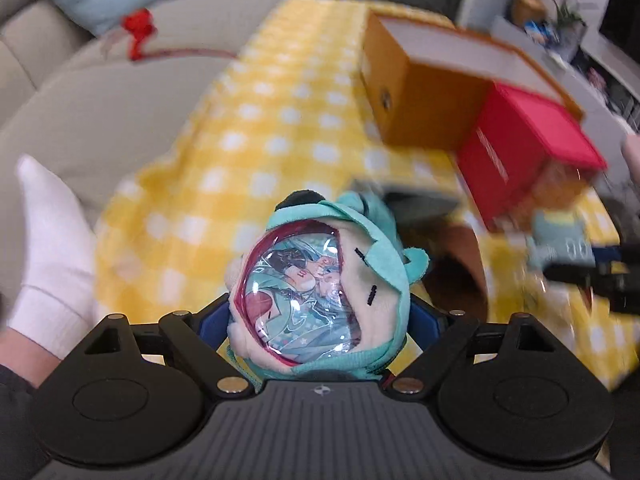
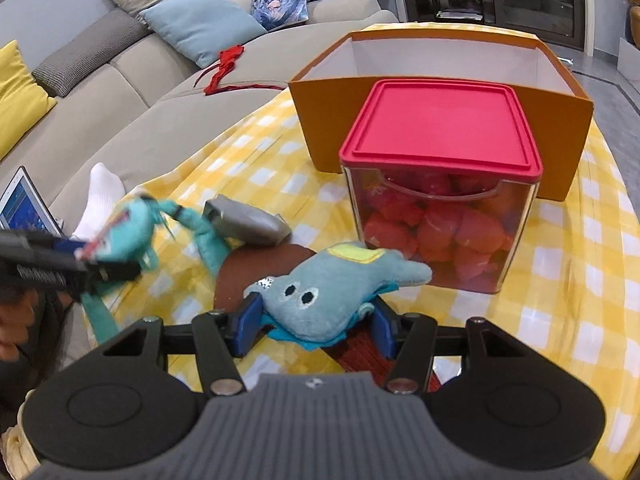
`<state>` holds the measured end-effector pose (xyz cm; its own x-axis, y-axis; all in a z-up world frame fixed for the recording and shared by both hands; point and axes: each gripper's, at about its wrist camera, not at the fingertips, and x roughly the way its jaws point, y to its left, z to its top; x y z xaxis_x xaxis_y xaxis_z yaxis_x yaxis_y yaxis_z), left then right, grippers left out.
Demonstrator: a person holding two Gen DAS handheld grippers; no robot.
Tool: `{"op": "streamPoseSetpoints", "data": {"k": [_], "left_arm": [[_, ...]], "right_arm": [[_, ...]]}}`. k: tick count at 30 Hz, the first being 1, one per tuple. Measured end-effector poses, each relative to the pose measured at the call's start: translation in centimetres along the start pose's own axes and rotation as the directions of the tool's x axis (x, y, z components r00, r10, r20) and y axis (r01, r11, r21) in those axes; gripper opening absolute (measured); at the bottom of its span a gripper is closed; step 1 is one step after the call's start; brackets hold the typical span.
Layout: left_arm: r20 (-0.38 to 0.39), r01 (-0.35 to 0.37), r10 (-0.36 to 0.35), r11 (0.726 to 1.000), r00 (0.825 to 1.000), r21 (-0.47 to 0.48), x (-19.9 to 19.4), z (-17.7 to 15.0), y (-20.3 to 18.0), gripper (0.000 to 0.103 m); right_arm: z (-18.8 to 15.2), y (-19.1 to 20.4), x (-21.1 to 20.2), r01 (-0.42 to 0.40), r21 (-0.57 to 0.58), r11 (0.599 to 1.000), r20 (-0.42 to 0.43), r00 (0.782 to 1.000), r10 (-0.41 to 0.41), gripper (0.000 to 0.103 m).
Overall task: Organize soft objects
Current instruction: 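Lift the teal plush backpack with the left tool while the right tool lifts the blue-grey plush, then carry the backpack and blue-grey plush over the orange box with both tools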
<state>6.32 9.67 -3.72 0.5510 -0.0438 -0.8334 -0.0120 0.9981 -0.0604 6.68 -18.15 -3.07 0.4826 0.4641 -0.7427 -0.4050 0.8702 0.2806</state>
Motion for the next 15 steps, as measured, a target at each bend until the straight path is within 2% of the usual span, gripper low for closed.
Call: {"op": "streamPoseSetpoints", "data": {"k": [3,6,11,15], "left_arm": [[0.045,0.033,-0.032,0.999,0.998,-0.022,-1.8,1.1,0.4,0.101],[0.094,0.05,-0.05,0.999,0.994,0.01,-2.9,1.8,-0.4,0.101],[0.085,0.075,-0.076,0.997,0.993,0.017,-3.0,2.5,-1.7,0.101],[0.076,0.087,-0.087,0.996,0.993,0.002,-3.6,3.2,-2.5,0.101]], "right_arm": [[0.1,0.1,0.0,-0.006,-0.003,1.0,0.003,1.0,0.006,0.056],[0.1,0.1,-0.1,-0.013,0.003,1.0,-0.006,1.0,0.013,0.056],[0.5,0.5,-0.6,-0.021,0.0,1.0,0.001,1.0,0.021,0.056],[1.0,0.8,-1.1,-0.074,0.005,0.997,0.0,0.997,0.074,0.057]]}}
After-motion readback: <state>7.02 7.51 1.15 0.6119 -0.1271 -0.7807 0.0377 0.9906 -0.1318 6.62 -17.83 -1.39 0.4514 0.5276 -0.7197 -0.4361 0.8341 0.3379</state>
